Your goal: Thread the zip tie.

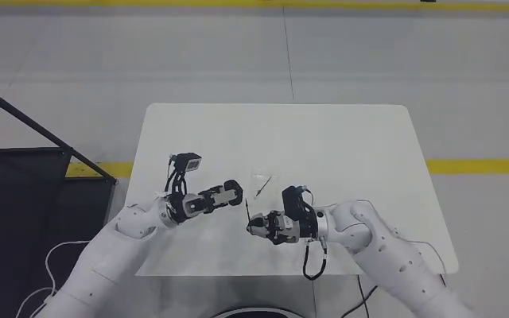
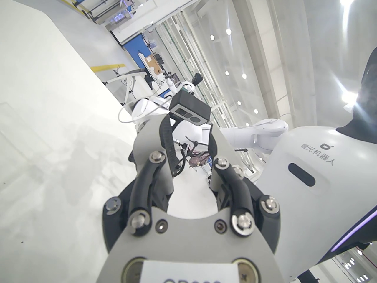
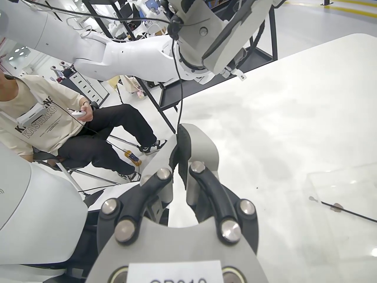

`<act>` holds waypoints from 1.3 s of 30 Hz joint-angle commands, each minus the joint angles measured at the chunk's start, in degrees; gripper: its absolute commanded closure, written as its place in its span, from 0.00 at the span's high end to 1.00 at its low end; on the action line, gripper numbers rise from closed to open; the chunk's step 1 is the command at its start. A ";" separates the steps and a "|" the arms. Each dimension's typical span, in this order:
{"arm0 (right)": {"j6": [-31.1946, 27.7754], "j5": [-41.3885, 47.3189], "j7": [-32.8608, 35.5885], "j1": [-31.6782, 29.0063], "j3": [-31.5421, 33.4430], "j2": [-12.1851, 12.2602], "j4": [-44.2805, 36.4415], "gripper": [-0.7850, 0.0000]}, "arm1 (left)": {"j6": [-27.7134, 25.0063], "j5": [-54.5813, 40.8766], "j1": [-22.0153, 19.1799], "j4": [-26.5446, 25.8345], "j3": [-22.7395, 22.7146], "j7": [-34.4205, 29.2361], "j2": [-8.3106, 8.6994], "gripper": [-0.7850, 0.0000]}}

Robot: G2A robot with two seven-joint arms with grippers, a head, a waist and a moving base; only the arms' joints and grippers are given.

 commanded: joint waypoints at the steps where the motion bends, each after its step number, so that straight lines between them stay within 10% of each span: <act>1: 0.00 -0.01 -0.67 0.56 -0.82 0.28 0.17 0.00 | 0.06 -0.16 -0.27 0.37 0.27 0.40 -0.26 0.39; 39: 0.00 -4.55 -13.34 7.69 -11.70 3.17 3.42 0.00 | 4.25 -0.30 -1.98 1.55 1.84 -5.53 -2.24 0.21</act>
